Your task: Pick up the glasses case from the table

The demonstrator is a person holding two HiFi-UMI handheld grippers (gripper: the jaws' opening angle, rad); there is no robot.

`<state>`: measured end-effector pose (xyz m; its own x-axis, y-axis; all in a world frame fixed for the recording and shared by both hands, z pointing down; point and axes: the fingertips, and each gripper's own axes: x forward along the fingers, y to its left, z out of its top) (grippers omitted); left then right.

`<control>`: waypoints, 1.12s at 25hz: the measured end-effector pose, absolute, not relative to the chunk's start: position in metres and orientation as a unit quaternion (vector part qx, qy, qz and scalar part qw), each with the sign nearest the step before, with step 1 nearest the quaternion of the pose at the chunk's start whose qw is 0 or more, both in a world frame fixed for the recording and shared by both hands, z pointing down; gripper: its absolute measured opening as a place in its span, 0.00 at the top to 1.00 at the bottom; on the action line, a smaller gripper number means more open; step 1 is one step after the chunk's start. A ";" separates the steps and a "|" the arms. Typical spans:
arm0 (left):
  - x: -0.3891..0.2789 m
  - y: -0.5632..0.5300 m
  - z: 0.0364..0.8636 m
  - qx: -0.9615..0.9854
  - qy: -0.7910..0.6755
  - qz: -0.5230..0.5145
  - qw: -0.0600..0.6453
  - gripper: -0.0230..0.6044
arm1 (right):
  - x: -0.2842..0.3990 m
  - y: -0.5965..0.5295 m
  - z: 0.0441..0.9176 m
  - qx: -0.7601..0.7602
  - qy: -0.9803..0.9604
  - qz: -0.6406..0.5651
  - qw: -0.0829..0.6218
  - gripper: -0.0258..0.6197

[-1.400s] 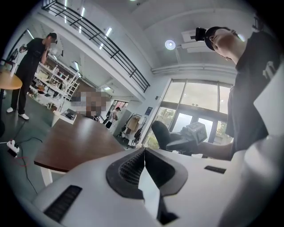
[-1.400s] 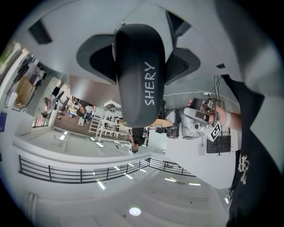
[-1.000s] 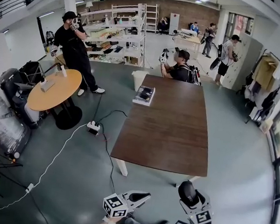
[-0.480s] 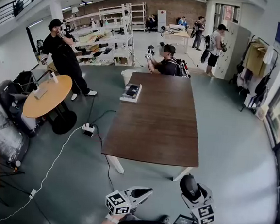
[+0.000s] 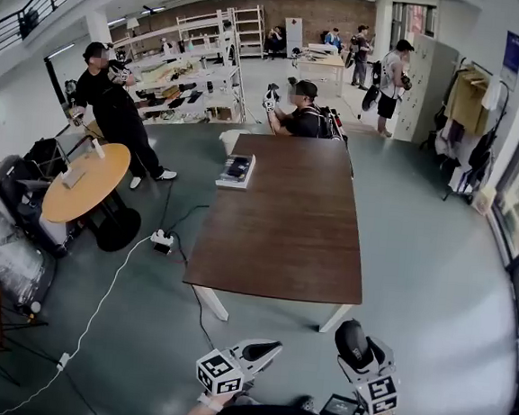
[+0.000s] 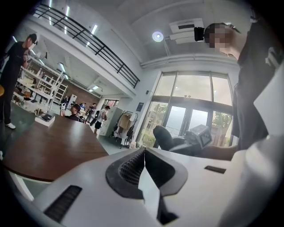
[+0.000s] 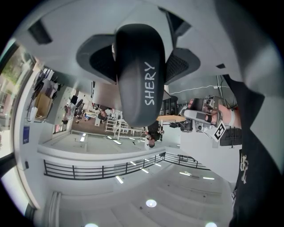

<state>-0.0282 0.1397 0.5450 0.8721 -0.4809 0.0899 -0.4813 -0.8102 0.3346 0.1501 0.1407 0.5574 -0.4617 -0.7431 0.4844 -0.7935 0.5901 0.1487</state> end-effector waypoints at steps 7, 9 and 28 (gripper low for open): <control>-0.025 0.142 0.545 0.949 -0.259 0.002 0.180 0.95 | 0.155 0.146 0.558 0.451 -0.853 0.052 0.257 0.46; -0.025 0.142 0.545 0.948 -0.262 0.001 0.180 0.95 | 0.155 0.147 0.559 0.449 -0.853 0.050 0.260 0.46; -0.034 0.148 0.548 0.944 -0.274 -0.003 0.183 0.95 | 0.148 0.148 0.560 0.437 -0.857 0.042 0.271 0.46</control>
<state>-0.0344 0.1482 0.5477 0.8499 -0.5184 0.0942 -0.5160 -0.7827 0.3481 0.1475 0.1484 0.5605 -0.4709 -0.7254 0.5020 -0.7713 0.6147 0.1648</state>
